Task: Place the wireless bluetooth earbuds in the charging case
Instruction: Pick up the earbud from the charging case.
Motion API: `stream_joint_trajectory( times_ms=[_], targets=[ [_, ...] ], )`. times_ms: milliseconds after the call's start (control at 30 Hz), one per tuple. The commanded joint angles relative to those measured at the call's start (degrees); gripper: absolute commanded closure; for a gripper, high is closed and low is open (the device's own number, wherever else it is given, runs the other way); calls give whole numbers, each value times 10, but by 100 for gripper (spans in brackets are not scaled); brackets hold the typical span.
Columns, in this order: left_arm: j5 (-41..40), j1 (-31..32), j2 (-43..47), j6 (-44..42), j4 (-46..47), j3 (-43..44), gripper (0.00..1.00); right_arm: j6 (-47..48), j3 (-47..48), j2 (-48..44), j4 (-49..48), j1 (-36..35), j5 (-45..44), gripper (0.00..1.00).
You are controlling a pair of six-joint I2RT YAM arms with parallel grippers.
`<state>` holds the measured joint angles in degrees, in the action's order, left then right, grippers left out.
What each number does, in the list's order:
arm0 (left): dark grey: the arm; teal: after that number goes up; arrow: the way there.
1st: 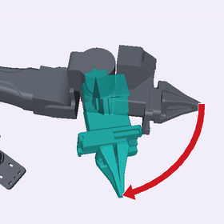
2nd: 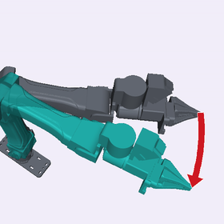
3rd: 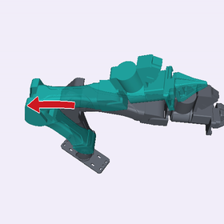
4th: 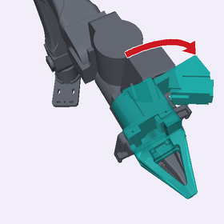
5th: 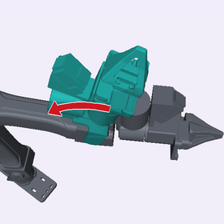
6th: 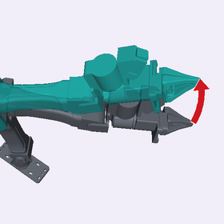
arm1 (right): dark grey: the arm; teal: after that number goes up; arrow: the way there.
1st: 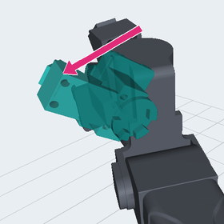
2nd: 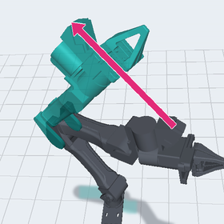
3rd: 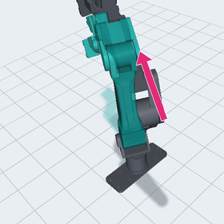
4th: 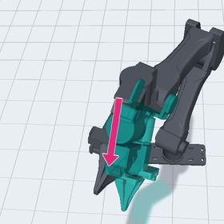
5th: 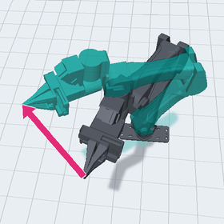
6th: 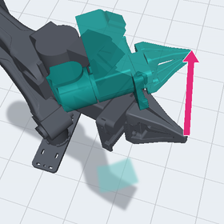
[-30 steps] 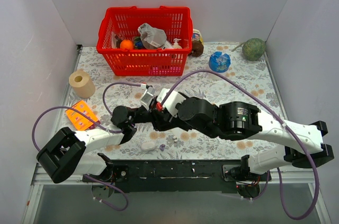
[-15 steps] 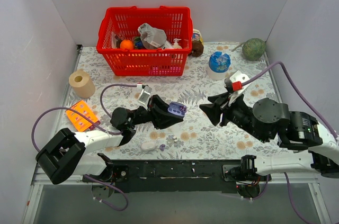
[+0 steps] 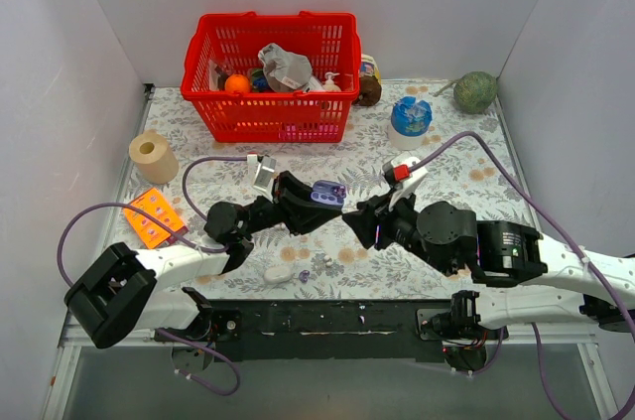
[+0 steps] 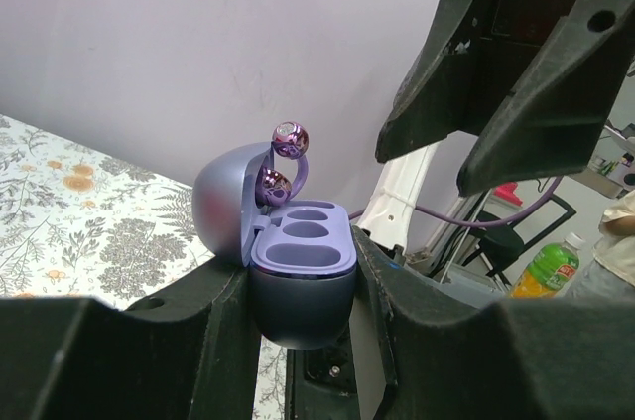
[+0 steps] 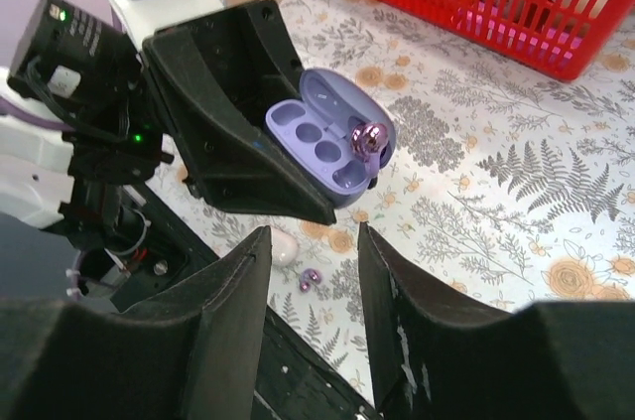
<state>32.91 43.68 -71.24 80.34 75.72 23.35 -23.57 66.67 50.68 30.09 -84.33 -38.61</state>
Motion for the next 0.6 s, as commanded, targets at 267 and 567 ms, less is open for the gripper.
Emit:
stream_joint_trajectory(
  times_ms=[267,567],
  targets=[
    [-6,7,32,-9,138,23,100,-46,-27,-15,-85,13,-71,52],
    [3,17,43,-14,123,31,100,-45,-30,-7,-92,36,-55,47]
  ],
)
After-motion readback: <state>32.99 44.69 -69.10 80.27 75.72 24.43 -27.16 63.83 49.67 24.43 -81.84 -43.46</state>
